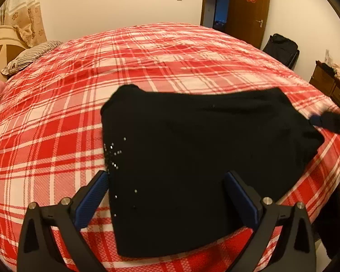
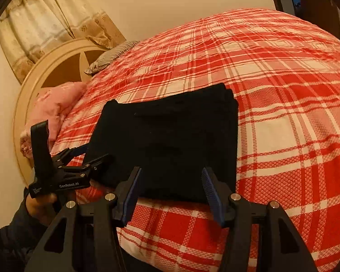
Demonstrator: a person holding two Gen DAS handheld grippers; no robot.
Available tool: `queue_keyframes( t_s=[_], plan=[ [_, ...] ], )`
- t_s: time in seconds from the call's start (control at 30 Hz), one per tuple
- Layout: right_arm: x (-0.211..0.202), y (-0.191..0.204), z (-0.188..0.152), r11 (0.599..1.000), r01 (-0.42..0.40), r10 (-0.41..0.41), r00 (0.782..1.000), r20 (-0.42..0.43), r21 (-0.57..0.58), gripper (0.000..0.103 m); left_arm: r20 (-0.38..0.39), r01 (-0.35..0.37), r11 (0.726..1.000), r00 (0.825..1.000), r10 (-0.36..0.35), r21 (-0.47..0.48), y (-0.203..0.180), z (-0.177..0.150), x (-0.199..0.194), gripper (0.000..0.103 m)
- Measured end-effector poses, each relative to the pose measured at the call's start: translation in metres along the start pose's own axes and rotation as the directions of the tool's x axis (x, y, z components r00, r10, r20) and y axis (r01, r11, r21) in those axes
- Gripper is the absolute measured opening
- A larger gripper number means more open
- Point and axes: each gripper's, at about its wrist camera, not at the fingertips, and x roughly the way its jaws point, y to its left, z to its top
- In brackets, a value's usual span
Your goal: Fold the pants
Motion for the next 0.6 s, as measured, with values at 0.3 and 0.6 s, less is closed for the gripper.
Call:
queue_keyframes(
  t_s=[0.3, 0.6],
  plan=[
    [0.005, 0.007, -0.002, 0.994, 0.035, -0.036, 0.999, -0.001, -0.105, 0.056, -0.007, 0.023, 0.999, 1.0, -0.023, -0.029, 0.003, -0.003, 0.005, 0.103],
    [-0.029, -0.005, 0.024, 0.999, 0.039, -0.041, 0.992, 0.118, 0.017, 0.059, 0.023, 0.018, 0.999, 1.0, -0.017, -0.033, 0.027, 0.007, -0.012, 0.103]
  ],
)
